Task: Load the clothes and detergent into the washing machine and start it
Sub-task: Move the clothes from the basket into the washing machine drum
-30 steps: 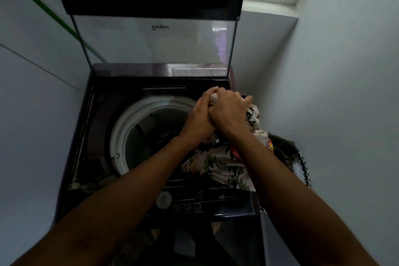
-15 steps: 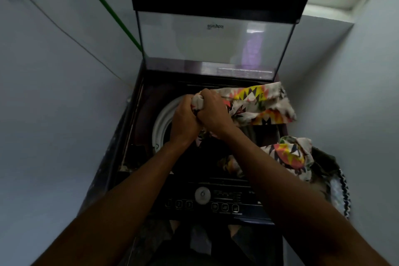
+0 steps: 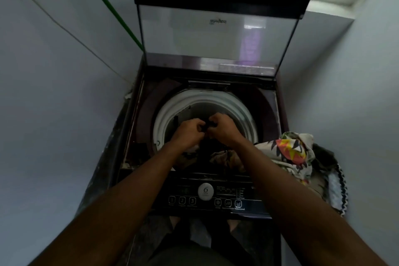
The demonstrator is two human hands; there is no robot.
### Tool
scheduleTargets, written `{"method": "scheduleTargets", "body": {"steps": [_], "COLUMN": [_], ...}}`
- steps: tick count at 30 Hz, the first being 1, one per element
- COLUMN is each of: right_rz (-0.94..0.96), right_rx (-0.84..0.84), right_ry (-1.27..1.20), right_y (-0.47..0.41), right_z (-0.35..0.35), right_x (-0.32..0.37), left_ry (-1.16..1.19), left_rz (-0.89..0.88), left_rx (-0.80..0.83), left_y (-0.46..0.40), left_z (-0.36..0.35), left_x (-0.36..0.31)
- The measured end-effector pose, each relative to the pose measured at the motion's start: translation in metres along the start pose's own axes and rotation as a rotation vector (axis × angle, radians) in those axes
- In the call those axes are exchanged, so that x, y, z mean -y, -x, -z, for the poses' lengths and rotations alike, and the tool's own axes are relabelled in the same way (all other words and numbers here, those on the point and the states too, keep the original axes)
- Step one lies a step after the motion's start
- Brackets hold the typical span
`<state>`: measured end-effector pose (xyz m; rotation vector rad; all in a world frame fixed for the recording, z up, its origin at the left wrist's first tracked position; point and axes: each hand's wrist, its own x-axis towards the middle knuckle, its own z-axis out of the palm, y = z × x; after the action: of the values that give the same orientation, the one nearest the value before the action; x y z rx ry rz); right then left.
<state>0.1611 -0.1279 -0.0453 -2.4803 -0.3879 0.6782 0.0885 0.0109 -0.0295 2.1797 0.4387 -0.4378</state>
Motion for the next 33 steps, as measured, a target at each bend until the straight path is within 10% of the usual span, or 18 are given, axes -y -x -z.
{"method": "scheduleTargets", "body": {"steps": [12,21,26,33], "right_rz": [-0.247,-0.877,-0.888,-0.820], "right_rx": [-0.531,-0.209,0.096,-0.271], "right_ry": [0.213,-0.041,-0.726,-0.828], "right_y": [0.065,0.101,0.133,0.121], "right_z": [0.100,0.147,0.142,0.121], "right_x": [-0.052,-0.123,-0.149,-0.153], "left_ry": [0.128,-0.315,-0.471,-0.379], "left_rz": [-0.466,-0.688,-0.721,-0.697], "left_rx": [0.152,0.373,0.300,0.273], "left_y": [0.005,0.020,0.024,0.017], "left_z": [-0.077,-0.143,-0.155,-0.153], "left_x": [-0.116,-0.148,-0.149,-0.149]}}
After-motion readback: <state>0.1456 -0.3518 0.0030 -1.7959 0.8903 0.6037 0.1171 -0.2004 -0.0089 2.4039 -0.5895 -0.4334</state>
